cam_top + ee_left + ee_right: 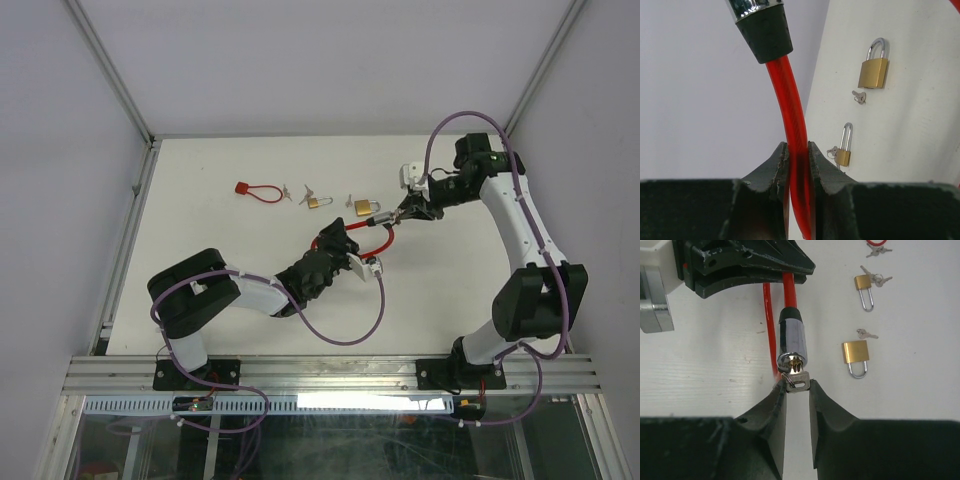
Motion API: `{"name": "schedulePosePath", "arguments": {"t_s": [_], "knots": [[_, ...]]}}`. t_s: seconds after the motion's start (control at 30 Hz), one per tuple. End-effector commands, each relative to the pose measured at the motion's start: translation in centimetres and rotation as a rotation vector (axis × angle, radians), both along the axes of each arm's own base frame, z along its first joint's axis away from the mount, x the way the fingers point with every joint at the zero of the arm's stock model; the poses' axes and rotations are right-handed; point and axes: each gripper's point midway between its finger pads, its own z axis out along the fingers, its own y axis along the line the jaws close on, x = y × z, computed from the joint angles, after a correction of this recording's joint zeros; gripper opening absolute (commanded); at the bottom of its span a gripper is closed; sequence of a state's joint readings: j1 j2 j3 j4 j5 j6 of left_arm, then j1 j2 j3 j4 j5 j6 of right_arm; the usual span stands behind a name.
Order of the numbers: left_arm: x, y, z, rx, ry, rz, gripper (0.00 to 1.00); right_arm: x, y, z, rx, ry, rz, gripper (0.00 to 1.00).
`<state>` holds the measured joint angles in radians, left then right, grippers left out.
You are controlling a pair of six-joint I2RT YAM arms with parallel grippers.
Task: Lock with the key
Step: Lock the lock.
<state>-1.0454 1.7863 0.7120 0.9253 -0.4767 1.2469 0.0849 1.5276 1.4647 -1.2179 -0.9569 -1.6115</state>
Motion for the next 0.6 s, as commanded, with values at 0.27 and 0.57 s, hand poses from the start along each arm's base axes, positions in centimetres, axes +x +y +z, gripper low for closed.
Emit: {"name": "schedulePosePath", "arguments": {"t_s": [0.27, 0.57], "knots": [[0.0, 0.5, -1.9, 0.083, 0.041, 0.002, 0.00, -0.4, 1.4, -0.9, -0.007, 0.336, -0.139, 0.07], [0.0, 0.5, -2.0, 0.085, 0.045, -0.002, 0.00, -2.7, 1.0, -2.5, -0.024, -0.026, 0.076, 0.02]]}}
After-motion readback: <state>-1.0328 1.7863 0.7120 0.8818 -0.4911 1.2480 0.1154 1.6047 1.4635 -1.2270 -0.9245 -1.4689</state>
